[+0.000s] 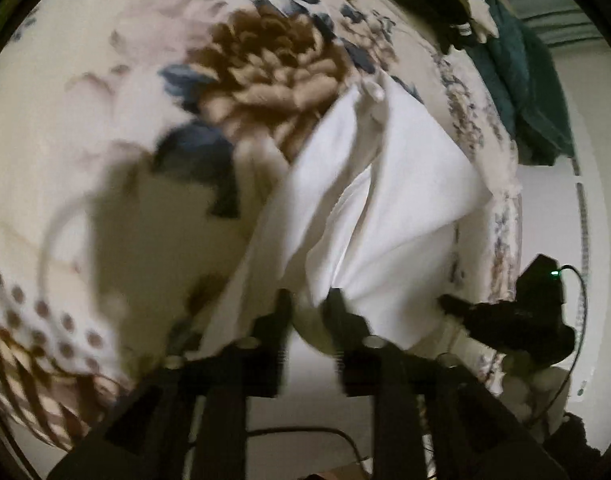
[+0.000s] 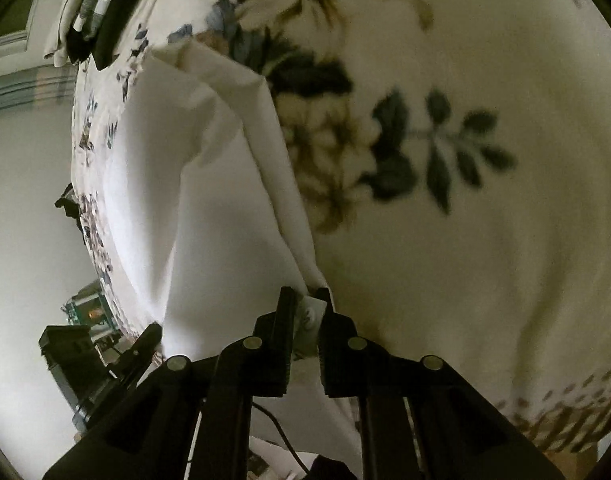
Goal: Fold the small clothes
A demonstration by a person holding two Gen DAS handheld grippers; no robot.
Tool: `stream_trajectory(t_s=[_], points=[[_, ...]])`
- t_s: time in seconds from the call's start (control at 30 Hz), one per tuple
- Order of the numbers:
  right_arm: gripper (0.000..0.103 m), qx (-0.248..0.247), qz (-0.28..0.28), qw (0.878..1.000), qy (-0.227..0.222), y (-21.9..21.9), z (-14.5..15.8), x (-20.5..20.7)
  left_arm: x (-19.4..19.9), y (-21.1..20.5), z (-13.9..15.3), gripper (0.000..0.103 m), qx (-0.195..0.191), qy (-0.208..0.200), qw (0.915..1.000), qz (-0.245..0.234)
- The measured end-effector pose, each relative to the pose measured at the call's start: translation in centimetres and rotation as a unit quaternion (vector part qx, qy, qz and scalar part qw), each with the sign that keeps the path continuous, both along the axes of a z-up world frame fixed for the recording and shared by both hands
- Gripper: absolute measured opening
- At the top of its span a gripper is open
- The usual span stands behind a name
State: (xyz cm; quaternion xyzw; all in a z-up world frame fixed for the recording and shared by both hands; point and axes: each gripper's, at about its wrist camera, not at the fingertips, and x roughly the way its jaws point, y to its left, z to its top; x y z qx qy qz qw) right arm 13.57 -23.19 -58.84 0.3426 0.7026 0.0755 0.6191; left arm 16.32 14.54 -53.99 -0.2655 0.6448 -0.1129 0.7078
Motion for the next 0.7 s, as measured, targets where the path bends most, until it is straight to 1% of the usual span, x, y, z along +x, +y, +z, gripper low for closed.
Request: stream_trajectory(t_s=[0.03,0.07,0.1,0.13,0.17,0.2,0.23,0.27,0.33,0.37,0.4,0.47,0.53,0.57,0.63,0.7], points=[[0.034,0.000,-0.004,1.000,-0.009,-0.4,0.3,0.5,0.8,0.2,0.5,0.049,0.003,-0.010,0.9999,0.004],[0.049,0.006,-0.014,1.000,-0.026,-1.0,0.9,1.0,1.4,0.5,0.9,0.055,0.001,-0.019,0.9998,0.009],[0.056,0.013,-0.026,0.998,-0.047,-1.6,1.5,1.7,2.4,0.6,1.4,0.058,-0.004,-0.034,0.9993,0.016],[0.057,0.016,-0.034,0.997,-0.061,-2.0,1.9,2.4,4.0,0.6,1.8,0.058,-0.010,-0.050,0.9985,0.020],[0.057,0.021,-0.038,0.996,-0.076,-2.3,2.3,3.5,5.0,0.4,1.8,0.058,-0.013,-0.056,0.9982,0.019],[0.057,0.025,-0.035,0.995,-0.092,-2.4,2.5,4.9,7.0,-0.2,1.9,0.059,-0.014,-0.066,0.9976,0.010],[0.057,0.025,-0.031,0.994,-0.104,-2.2,2.6,6.0,8.0,-0.6,1.8,0.059,-0.011,-0.071,0.9974,0.004],[0.057,0.021,-0.017,0.993,-0.118,-1.8,2.6,7.6,9.5,-1.3,1.5,0.059,-0.007,-0.077,0.9970,-0.007],[0.057,0.022,0.009,0.992,-0.124,-1.0,1.8,9.8,12.6,-3.3,0.6,0.059,0.006,-0.082,0.9958,-0.040],[0.057,0.011,0.021,0.992,-0.120,-0.5,1.0,11.1,13.6,-4.0,0.1,0.059,0.019,-0.082,0.9952,-0.049],[0.057,-0.003,0.029,0.992,-0.119,-0.1,0.5,12.0,15.0,-4.9,-1.0,0.059,0.044,-0.079,0.9938,-0.065],[0.056,-0.074,0.038,0.990,-0.116,0.3,-0.3,13.7,16.8,-5.3,-2.9,0.059,0.053,-0.067,0.9937,-0.072],[0.057,-0.095,0.033,0.989,-0.113,0.3,-0.3,14.7,17.4,-5.0,-3.3,0.059,0.047,-0.063,0.9945,-0.068],[0.057,-0.094,0.030,0.989,-0.112,0.2,-0.1,14.9,17.2,-4.7,-2.8,0.059,0.041,-0.067,0.9947,-0.066],[0.057,-0.078,0.021,0.991,-0.111,-0.1,0.8,14.0,16.1,-3.9,-1.5,0.059,0.033,-0.071,0.9951,-0.061],[0.057,-0.049,0.011,0.994,-0.101,-1.0,1.8,11.9,14.2,-2.9,-0.1,0.059,0.019,-0.075,0.9956,-0.054]])
